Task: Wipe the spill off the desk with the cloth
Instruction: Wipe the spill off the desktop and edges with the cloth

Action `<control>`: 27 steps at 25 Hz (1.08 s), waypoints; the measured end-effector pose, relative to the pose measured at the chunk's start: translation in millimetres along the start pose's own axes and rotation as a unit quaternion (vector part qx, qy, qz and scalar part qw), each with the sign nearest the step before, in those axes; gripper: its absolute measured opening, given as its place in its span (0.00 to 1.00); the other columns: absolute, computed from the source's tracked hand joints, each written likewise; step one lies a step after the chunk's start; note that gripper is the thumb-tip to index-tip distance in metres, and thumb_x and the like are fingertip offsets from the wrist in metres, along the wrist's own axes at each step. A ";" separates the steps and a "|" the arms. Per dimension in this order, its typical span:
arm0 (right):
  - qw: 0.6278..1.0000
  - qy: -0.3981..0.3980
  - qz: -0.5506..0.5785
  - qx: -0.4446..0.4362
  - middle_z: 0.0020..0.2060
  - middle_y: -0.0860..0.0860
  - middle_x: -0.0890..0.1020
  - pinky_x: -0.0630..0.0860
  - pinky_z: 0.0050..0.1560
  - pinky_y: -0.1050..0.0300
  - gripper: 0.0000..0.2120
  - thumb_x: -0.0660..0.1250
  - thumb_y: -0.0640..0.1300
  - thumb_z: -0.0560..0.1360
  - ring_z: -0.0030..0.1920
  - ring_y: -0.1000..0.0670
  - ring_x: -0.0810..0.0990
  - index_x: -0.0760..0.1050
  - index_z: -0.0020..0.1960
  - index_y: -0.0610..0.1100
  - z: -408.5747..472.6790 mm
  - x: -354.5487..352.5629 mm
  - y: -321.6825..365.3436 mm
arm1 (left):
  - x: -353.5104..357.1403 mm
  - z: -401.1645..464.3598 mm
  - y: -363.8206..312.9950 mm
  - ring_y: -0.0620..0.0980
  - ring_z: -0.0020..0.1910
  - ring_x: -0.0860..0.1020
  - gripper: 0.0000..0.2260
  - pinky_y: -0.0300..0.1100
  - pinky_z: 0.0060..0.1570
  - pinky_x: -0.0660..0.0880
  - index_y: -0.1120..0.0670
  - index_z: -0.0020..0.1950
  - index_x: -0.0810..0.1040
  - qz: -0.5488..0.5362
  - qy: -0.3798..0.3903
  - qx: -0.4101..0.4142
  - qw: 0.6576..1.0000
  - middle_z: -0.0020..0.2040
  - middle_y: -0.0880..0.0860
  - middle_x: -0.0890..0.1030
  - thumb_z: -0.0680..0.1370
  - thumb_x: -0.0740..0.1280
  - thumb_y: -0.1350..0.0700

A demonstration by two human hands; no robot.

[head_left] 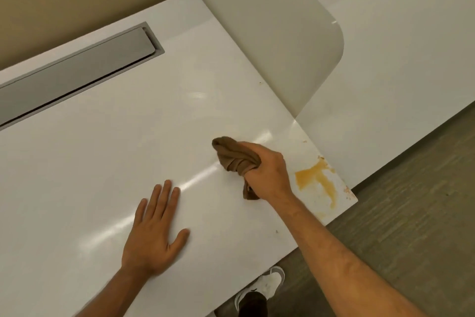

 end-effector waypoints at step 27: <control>0.911 0.176 -0.257 -0.272 0.73 0.45 0.74 0.61 0.73 0.36 0.22 0.68 0.48 0.76 0.73 0.38 0.70 0.77 0.70 0.46 12.7 90.6 -7.9 | 5.6 0.8 3.7 0.51 0.86 0.43 0.41 0.47 0.82 0.39 0.53 0.86 0.43 -0.007 -0.036 0.011 0.999 0.87 0.50 0.43 0.81 0.53 0.34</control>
Point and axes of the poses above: each hand's wrist, its own z-axis towards the middle knuckle, its own x-axis out of the palm, y = z × x, the point moved 5 cm from there along z, towards the middle knuckle
